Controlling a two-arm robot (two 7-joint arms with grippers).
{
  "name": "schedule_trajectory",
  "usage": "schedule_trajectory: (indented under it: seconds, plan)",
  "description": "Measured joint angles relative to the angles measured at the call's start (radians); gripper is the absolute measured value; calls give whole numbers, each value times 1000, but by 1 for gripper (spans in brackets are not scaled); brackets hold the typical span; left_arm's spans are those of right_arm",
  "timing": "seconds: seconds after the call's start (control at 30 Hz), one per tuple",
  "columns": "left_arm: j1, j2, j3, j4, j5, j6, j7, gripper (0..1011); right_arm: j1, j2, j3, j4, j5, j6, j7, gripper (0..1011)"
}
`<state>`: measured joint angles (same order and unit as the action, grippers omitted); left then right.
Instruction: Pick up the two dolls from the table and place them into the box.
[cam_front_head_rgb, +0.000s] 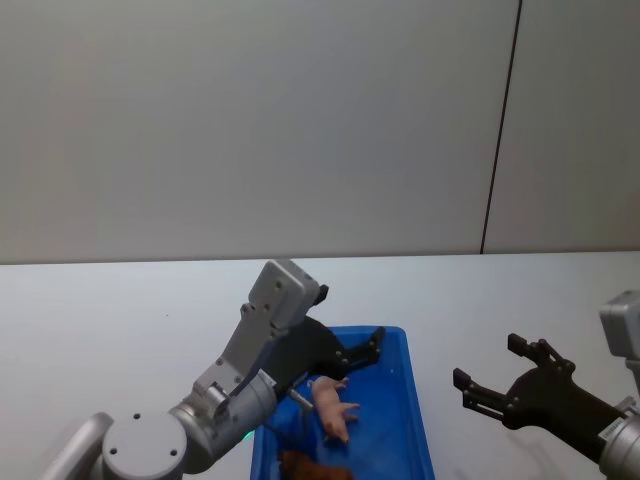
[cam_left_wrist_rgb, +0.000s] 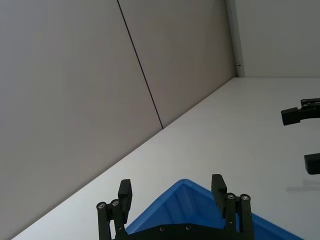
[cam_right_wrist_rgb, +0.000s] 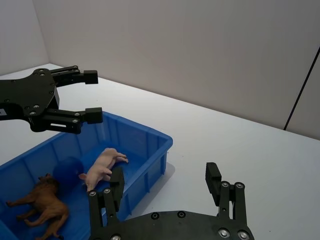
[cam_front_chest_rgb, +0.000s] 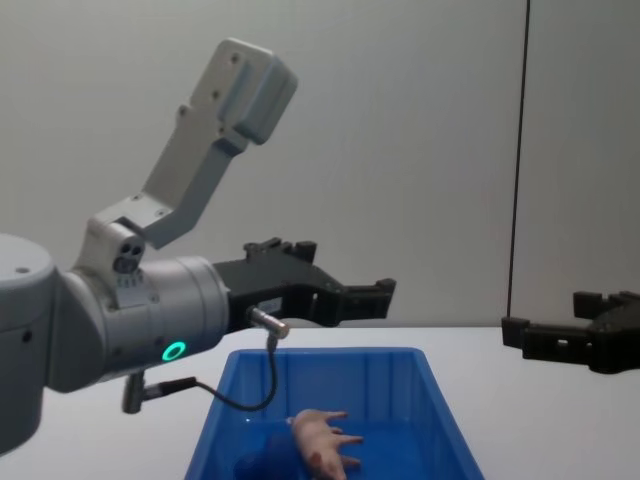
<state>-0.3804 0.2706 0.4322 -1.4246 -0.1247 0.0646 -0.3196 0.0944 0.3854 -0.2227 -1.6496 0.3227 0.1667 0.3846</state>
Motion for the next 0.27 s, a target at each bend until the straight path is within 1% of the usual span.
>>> schedule_trajectory:
  seconds: [0.27]
  plan:
    - [-14, -17, 7, 14, -2, -18, -20, 1001, 0, 0, 0, 0, 0, 0, 0, 1001]
